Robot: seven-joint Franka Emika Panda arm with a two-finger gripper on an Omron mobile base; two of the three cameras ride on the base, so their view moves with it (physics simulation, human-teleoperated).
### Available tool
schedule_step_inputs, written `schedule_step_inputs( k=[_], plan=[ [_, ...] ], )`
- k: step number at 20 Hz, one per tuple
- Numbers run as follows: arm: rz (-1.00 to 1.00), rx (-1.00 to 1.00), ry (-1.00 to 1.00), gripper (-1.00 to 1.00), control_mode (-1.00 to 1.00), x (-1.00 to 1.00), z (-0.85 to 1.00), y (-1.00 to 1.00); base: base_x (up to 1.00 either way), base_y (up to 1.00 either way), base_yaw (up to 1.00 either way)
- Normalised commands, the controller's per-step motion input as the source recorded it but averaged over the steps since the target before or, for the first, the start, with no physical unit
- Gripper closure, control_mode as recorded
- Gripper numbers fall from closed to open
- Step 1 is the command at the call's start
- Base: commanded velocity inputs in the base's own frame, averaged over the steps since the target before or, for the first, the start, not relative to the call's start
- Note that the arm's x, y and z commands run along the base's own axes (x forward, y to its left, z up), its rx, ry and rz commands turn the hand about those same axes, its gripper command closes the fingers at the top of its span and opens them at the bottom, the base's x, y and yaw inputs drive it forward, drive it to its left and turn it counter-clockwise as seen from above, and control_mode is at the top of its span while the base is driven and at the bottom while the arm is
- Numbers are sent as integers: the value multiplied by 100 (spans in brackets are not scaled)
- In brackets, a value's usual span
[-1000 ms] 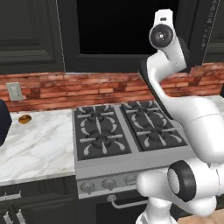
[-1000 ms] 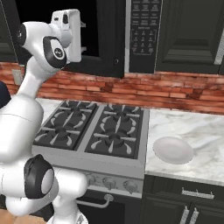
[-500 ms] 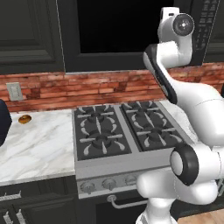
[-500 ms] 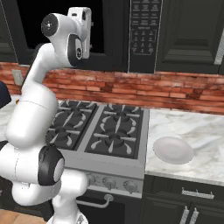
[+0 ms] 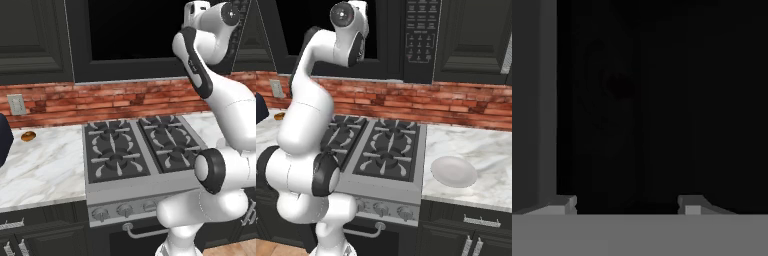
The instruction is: Pick the steak from the counter and place it in the microwave. Then turn on the microwave.
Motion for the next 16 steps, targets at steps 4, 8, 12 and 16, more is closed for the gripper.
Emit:
schedule_step_inputs(
  k=[4,8,12,16],
  plan=[
    [21,4,10,-100,-100,41,-7,-1,0,0,0],
    [19,1,4,-100,-100,38,-14,0,0,0,0],
    [17,0,0,-100,-100,21,-19,0,0,0,0],
    [14,0,-1,-100,-100,-2,-16,-3,0,0,0]
  ],
)
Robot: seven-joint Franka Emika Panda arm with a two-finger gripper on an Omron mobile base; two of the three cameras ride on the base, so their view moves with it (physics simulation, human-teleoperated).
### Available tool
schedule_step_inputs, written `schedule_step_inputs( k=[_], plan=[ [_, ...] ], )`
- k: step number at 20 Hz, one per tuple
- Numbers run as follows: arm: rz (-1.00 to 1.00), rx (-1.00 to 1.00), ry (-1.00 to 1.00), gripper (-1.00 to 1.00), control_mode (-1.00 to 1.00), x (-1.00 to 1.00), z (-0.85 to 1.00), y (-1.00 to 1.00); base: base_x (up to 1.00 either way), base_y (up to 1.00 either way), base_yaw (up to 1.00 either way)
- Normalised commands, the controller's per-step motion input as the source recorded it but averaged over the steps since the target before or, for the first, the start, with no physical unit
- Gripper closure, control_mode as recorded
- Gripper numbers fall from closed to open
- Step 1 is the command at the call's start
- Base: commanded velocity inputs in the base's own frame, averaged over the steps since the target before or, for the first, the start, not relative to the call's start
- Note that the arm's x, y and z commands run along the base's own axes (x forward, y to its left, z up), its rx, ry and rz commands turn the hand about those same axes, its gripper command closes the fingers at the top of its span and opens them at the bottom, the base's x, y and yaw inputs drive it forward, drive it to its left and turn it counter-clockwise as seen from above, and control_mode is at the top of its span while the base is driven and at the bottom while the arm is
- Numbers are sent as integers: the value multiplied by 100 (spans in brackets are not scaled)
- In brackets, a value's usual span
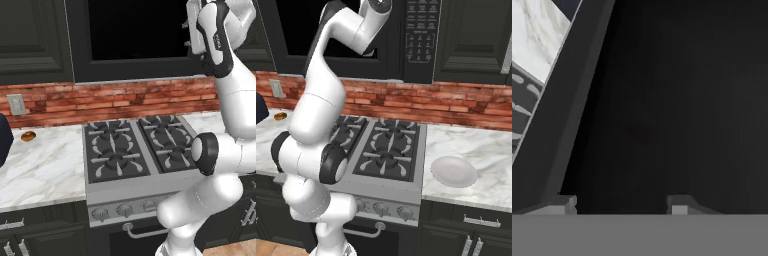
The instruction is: Pick the steak from the counter and place it in the microwave. Then turn on the microwave.
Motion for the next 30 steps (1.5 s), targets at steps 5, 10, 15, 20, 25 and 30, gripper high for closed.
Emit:
schedule_step_inputs(
  k=[5,10,15,20,25,30],
  plan=[
    [8,0,-18,-100,-100,-25,-7,-10,0,0,0],
    [0,0,-14,-100,-100,-28,0,-15,0,0,0],
    [0,0,-13,-100,-100,-36,-8,-14,0,0,0],
    [0,0,-18,-100,-100,-36,-22,-19,0,0,0],
    [0,0,-10,-100,-100,-30,-24,-25,0,0,0],
    [0,0,-5,-100,-100,-23,-6,-23,0,0,0]
  ],
)
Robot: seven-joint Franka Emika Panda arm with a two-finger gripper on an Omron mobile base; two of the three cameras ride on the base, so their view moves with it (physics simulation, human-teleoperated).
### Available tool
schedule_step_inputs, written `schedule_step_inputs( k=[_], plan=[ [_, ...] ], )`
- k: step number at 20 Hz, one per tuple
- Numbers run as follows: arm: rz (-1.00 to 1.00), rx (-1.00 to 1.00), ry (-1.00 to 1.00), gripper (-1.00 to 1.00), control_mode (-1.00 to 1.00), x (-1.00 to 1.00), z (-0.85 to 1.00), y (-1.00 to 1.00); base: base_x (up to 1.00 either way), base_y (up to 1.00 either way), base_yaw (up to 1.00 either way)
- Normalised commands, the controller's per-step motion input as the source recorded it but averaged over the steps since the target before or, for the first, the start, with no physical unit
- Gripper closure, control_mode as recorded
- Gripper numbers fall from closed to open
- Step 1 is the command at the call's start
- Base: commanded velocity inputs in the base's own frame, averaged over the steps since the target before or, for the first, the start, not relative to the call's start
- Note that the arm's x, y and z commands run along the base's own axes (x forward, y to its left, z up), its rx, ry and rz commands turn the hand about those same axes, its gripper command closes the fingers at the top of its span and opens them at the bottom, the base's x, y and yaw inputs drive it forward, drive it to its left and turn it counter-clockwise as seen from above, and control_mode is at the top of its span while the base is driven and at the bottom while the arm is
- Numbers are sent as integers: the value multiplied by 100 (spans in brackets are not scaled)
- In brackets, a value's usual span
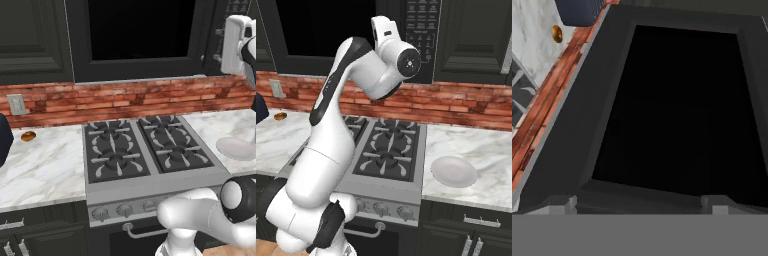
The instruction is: Pick the steak from the counter and place it in the microwave. Then turn on the microwave.
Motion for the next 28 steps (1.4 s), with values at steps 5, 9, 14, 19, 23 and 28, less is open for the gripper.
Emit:
schedule_step_inputs(
  k=[5,9,14,19,23,28],
  plan=[
    [0,0,0,-100,-100,-19,0,-27,0,0,0],
    [0,0,0,-100,-100,-25,-2,-27,0,0,0],
    [-5,0,0,-100,-100,-26,-2,-24,0,0,0],
    [-6,0,1,-100,-100,-17,-5,-20,0,0,0],
    [-7,0,8,-100,-100,-12,-6,-19,0,0,0],
    [-4,0,8,-100,-100,-13,-4,-25,0,0,0]
  ],
)
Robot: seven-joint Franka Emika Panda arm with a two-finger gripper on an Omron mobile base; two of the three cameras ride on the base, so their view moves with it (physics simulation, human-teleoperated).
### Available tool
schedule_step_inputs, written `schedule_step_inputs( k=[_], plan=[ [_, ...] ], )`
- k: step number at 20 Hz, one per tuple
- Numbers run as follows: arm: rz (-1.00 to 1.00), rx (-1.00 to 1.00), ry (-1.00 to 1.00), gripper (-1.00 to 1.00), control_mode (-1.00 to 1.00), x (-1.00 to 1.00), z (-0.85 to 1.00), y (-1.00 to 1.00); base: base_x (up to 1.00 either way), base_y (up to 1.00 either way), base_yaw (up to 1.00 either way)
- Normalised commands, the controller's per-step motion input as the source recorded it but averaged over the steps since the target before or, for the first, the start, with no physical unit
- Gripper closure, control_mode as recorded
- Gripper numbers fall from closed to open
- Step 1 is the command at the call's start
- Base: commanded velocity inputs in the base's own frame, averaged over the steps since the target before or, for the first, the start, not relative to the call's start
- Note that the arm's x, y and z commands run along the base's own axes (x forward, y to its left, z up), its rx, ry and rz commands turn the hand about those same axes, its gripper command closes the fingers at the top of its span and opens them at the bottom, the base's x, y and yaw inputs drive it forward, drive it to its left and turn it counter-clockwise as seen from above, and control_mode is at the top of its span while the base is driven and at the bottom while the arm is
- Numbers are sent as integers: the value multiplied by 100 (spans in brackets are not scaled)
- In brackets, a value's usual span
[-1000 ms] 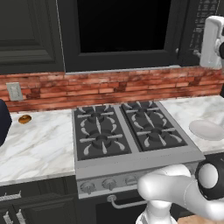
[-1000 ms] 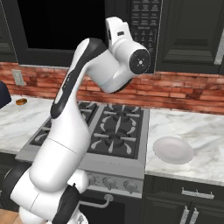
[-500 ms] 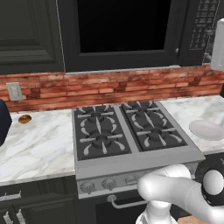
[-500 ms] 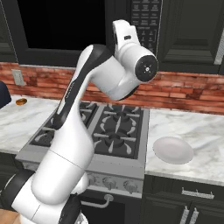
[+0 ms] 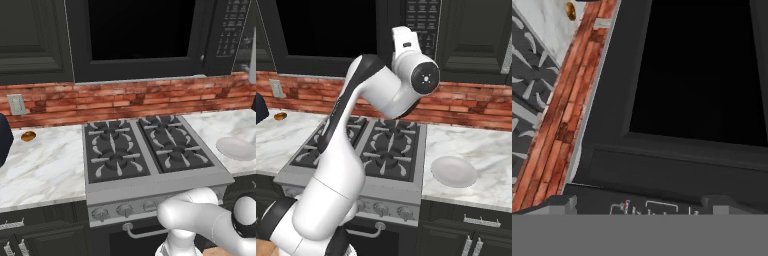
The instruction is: Pick the steak from the counter and place it in the microwave. Then turn on the microwave.
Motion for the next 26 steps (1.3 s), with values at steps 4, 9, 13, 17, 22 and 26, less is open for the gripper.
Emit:
schedule_step_inputs(
  k=[4,9,13,17,22,26],
  plan=[
    [-5,0,4,-100,-100,-15,-2,-20,0,0,0],
    [-7,0,1,-100,-100,-12,0,-15,0,0,0],
    [-12,0,0,-100,-100,-11,-1,-15,0,0,0],
    [-17,0,5,-100,-100,-5,-8,-22,0,0,0],
    [-15,0,5,-100,-100,-7,-6,-17,0,0,0],
    [-14,0,3,-100,-100,-11,-3,-5,0,0,0]
  ],
)
